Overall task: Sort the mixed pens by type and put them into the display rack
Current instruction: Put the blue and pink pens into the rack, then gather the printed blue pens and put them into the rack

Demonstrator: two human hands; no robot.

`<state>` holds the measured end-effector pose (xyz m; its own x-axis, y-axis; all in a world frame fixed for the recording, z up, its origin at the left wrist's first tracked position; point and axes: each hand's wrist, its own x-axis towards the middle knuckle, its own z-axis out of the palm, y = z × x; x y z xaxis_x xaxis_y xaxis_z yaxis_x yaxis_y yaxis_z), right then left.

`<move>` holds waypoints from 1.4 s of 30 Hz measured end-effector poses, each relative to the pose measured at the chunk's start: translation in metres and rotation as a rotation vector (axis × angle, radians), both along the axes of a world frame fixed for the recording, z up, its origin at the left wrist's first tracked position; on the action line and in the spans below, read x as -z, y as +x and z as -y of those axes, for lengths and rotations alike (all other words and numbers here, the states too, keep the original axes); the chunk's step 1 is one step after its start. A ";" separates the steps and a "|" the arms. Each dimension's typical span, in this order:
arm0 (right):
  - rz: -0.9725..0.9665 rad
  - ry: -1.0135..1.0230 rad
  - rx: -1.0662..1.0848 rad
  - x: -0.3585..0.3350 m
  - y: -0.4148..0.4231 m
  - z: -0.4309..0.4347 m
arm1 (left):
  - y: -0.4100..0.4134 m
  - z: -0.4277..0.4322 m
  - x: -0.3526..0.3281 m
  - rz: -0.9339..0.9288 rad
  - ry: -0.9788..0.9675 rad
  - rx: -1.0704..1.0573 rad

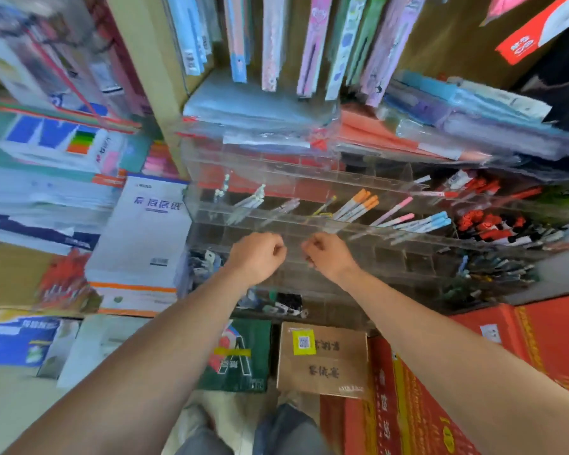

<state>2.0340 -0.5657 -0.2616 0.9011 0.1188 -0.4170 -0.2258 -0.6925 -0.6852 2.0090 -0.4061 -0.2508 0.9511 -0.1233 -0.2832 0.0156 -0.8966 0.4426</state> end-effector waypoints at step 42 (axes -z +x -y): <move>-0.030 -0.293 -1.146 0.228 -0.166 -1.048 | -0.290 -0.999 0.214 -0.314 0.057 -0.708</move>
<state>1.8676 0.4828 -0.4891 0.3205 0.7474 -0.5820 0.6158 -0.6312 -0.4715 1.7186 0.5932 -0.4646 0.6719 0.5070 -0.5399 0.7104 -0.6474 0.2760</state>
